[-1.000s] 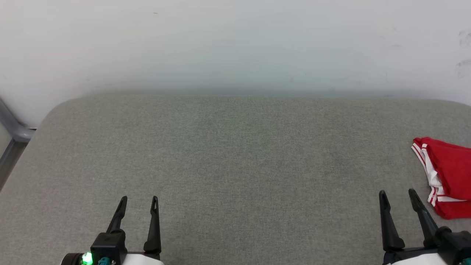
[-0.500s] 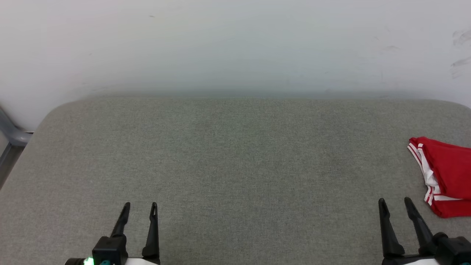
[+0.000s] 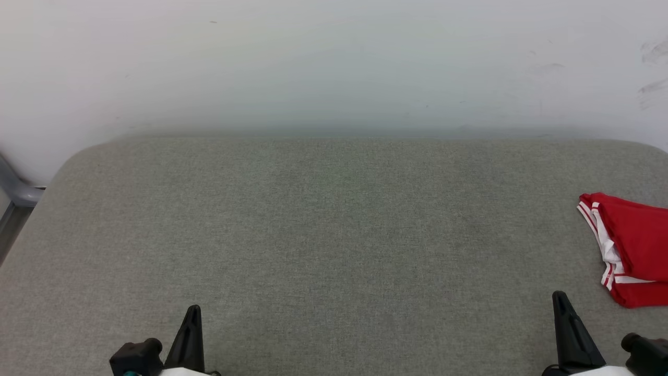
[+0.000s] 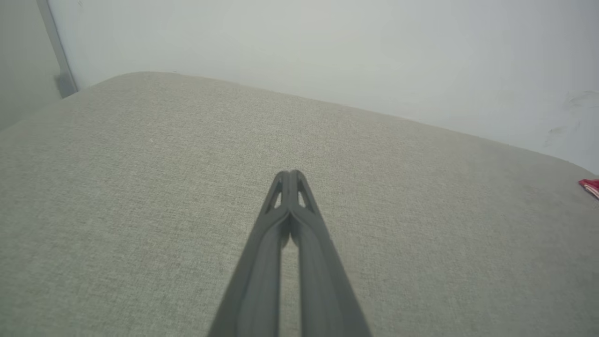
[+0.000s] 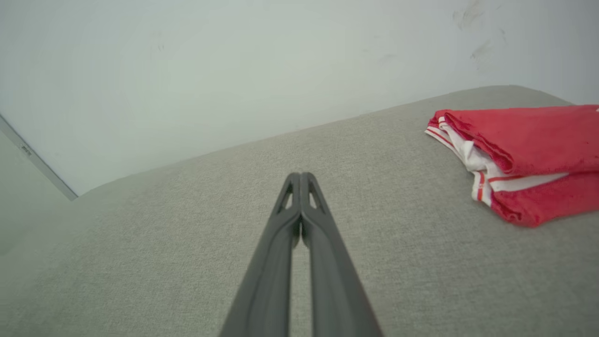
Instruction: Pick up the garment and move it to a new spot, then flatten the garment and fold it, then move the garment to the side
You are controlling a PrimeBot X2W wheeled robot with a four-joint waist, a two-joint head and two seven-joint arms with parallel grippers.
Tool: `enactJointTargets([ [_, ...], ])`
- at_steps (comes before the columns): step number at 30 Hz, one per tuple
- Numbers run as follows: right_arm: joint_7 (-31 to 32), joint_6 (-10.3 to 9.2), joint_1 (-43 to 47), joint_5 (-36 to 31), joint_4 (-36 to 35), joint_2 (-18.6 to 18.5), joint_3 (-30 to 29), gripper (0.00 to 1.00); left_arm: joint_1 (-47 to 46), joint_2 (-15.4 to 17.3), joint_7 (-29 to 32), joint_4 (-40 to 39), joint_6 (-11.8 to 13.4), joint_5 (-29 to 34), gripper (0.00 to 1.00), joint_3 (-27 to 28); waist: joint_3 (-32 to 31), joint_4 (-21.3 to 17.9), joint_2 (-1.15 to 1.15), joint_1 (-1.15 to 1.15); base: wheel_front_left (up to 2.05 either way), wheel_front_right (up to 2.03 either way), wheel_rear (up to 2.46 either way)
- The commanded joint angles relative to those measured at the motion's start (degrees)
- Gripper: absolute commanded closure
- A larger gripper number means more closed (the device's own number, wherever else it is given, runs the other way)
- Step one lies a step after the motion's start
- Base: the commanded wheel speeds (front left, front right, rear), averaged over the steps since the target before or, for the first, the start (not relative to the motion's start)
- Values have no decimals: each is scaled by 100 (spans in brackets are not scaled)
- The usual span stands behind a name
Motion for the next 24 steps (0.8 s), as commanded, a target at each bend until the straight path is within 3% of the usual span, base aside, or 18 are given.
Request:
enactJointTargets([
  [1, 48, -1, -197, 247, -54, -32, 1, 100, -183, 12, 43, -68, -47, -251, 100, 40, 2, -1, 0, 0, 0, 0, 0],
  [24, 552, -1, -580, 2436, 190, -71, -10, 100, -517, 2, 567, 77, -227, -2523, 100, 228, 44, -34, 0, 0, 0, 0, 0],
])
